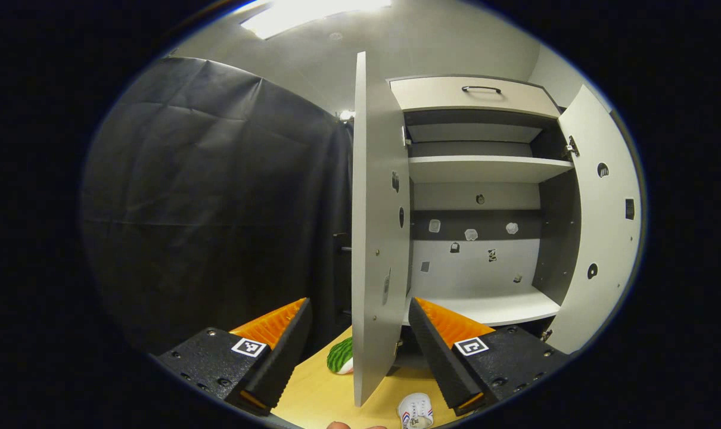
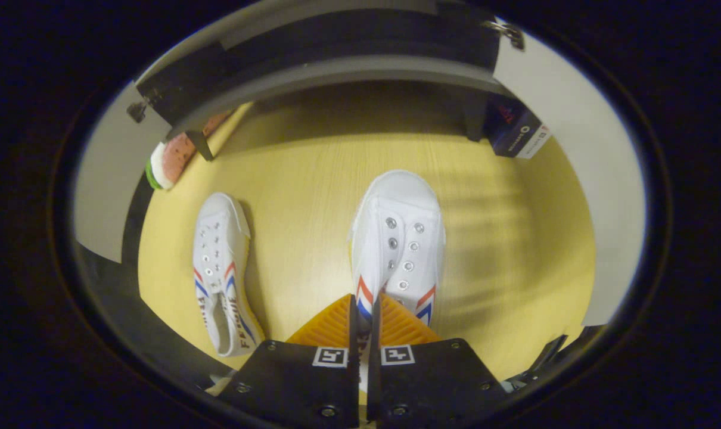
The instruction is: Grab one shoe with the right hand and put it into the shoe cabinet, grab the other shoe with the left hand and put it into the shoe cabinet; then close the right door with the right hand and the left door with the left hand.
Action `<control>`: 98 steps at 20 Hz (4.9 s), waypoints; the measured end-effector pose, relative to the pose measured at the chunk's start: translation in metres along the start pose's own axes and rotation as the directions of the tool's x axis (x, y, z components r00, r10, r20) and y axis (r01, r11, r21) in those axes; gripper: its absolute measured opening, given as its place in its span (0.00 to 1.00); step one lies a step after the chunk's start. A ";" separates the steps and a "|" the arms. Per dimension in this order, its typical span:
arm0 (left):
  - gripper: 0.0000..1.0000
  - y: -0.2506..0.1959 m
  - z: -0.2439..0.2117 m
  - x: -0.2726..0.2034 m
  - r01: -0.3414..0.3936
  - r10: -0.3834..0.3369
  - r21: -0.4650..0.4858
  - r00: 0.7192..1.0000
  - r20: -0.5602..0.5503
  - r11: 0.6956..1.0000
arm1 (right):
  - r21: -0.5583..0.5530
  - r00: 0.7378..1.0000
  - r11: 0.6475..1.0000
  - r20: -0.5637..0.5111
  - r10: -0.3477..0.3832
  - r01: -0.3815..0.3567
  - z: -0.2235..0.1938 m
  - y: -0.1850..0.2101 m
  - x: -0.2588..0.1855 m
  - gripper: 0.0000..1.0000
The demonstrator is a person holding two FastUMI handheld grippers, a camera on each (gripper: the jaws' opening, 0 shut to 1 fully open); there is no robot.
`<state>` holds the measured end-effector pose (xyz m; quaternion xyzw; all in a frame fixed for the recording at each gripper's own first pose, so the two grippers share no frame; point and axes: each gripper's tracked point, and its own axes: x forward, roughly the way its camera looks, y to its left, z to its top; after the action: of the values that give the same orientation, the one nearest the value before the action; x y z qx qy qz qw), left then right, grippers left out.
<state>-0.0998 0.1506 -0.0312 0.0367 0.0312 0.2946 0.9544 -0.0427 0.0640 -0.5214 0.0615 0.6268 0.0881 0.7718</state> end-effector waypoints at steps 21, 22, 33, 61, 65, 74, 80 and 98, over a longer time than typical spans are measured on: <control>0.98 0.016 0.003 -0.007 0.043 -0.043 0.013 0.999 0.030 0.999 | -0.105 0.971 0.989 0.204 0.125 -0.105 0.031 0.069 -0.077 0.01; 0.99 0.015 0.001 -0.006 0.044 -0.045 0.017 0.999 0.027 0.999 | -0.104 0.973 0.989 0.197 0.123 -0.105 0.028 0.067 -0.074 0.01; 0.99 -0.007 -0.004 0.008 0.112 -0.112 0.016 0.994 0.007 0.994 | -0.105 0.993 0.992 0.086 0.085 -0.076 -0.016 0.056 -0.034 0.27; 0.99 0.027 -0.015 0.016 0.011 -0.010 0.023 1.000 -0.024 1.000 | -0.265 0.998 0.964 0.047 0.029 -0.016 -0.041 0.055 0.022 0.01; 0.99 0.031 -0.012 0.011 0.006 -0.005 0.026 1.000 -0.019 1.000 | -0.158 0.990 0.983 0.086 0.112 -0.098 -0.028 0.055 -0.005 0.01; 0.99 0.024 -0.010 0.008 0.045 -0.045 0.031 0.999 -0.008 0.999 | -0.052 0.925 0.967 0.283 0.252 -0.248 0.033 0.080 -0.116 0.00; 0.99 0.025 -0.008 0.006 0.055 -0.055 0.025 0.998 0.007 0.998 | -0.106 0.779 0.949 0.548 0.304 -0.296 0.134 0.107 -0.234 0.00; 0.99 0.053 -0.038 -0.002 -0.039 0.041 0.025 0.997 -0.072 0.999 | 0.057 0.681 0.998 0.732 -0.021 -0.031 0.416 0.047 -0.212 0.00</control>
<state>-0.1343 0.1956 -0.0643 0.0376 0.0684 0.3142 0.9461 0.3192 0.0715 -0.2232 0.1183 0.2686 0.0379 0.9552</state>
